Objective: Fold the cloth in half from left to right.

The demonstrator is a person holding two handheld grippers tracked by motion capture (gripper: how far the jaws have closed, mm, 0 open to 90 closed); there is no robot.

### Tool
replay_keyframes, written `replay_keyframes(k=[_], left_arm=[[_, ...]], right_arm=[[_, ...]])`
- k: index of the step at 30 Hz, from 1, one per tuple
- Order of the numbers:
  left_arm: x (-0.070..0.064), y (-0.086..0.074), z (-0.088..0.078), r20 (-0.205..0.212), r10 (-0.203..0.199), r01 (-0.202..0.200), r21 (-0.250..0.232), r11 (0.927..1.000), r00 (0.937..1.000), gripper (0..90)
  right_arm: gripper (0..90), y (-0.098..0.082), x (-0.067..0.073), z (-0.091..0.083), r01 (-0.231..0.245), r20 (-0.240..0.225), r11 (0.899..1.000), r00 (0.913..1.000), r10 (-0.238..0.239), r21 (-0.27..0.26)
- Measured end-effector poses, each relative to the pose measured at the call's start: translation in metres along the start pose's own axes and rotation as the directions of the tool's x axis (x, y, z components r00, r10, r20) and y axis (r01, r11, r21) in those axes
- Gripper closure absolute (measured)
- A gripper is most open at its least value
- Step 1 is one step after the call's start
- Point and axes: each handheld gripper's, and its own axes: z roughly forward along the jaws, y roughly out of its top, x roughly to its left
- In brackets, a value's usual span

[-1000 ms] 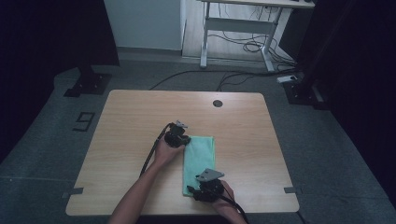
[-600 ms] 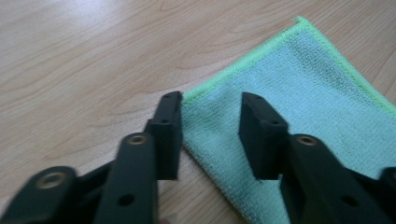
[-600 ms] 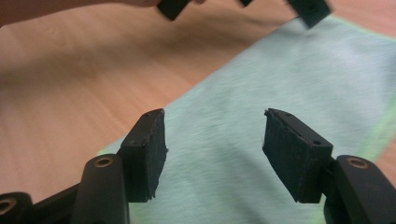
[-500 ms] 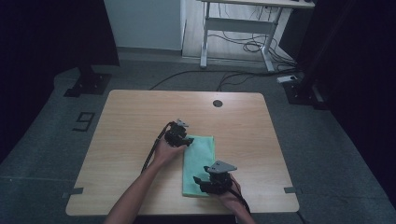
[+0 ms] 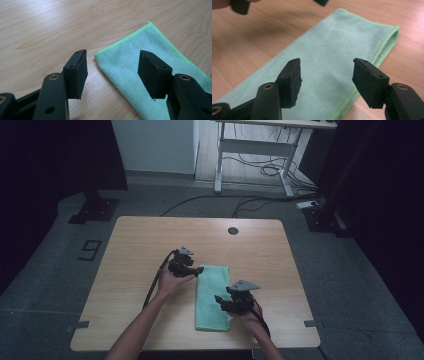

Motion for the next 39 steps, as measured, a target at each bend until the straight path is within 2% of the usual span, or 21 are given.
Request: replay_keyframes(k=[16, 27, 39], left_arm=[[0.004, -0.003, -0.019, -0.006, -0.005, 0.005, -0.03, 0.9995, 1.0, 41.8], [0.012, -0.005, -0.025, -0.008, -0.038, 0.038, -0.043, 0.9983, 0.9992, 42.6], [0.012, -0.007, -0.018, -0.007, -0.038, 0.038, -0.037, 0.9986, 0.9992, 44.0]], right_arm=[[39.4, 0.016, -0.015, 0.012, -0.018, 0.029, 1.0, 0.9994, 0.018, 0.003], [39.7, 0.027, -0.021, 0.022, -0.016, 0.051, 1.0, 0.9986, 0.015, 0.018], [41.3, 0.025, -0.035, 0.039, -0.046, 0.077, 0.999, 0.9961, 0.044, 0.019]])
